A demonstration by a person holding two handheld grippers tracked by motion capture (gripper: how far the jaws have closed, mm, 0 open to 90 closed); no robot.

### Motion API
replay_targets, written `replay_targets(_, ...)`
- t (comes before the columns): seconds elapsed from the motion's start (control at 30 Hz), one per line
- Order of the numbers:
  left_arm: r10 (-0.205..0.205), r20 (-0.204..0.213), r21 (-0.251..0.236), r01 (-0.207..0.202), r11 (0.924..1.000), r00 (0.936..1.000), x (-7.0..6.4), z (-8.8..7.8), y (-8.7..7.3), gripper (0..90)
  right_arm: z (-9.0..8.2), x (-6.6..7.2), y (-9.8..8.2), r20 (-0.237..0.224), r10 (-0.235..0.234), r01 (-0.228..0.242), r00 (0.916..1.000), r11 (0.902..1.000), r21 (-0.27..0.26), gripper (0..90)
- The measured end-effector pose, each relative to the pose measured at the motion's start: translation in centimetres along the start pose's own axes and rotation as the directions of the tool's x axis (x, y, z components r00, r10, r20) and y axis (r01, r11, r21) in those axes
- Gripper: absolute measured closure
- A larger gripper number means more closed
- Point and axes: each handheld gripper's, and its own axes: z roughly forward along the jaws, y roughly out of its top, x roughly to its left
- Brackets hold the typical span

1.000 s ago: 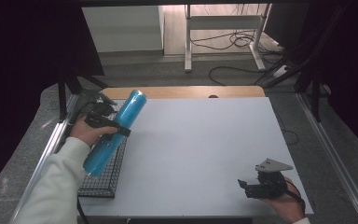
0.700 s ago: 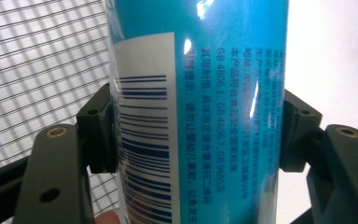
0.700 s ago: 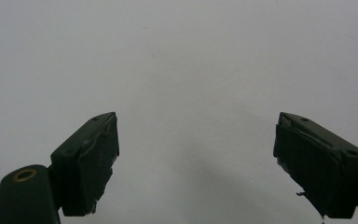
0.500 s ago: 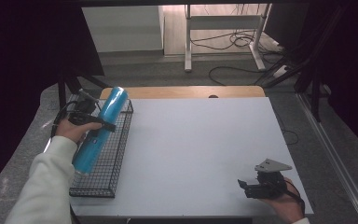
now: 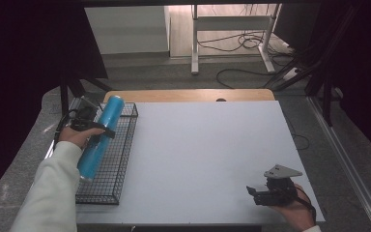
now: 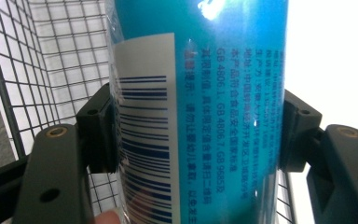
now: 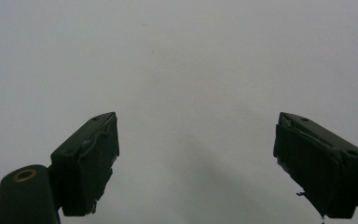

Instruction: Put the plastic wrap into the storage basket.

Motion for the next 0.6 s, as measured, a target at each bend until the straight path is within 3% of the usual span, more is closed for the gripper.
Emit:
replay_targets(0.2, -0.026, -0.043, 0.023, 0.027, 0.9993, 0.9987, 0.1, 1.6, 0.1, 31.2, 0.0, 0.0, 0.0, 0.001, -0.006, 0.006, 1.0, 1.0, 0.003, 14.5)
replay_targets(0.43, -0.037, -0.071, 0.045, 0.04, 0.9982, 0.9968, 0.2, 2.3, 0.2, 31.1, 0.0, 0.0, -0.1, 0.0, -0.004, 0.004, 1.0, 1.0, 0.003, 14.5)
replay_targets(0.6, -0.028, -0.13, 0.06, 0.036, 0.9976, 0.9911, -0.3, 3.1, 0.3, 31.1, 0.0, 0.0, 0.0, 0.0, -0.008, 0.008, 1.0, 1.0, 0.004, 14.5)
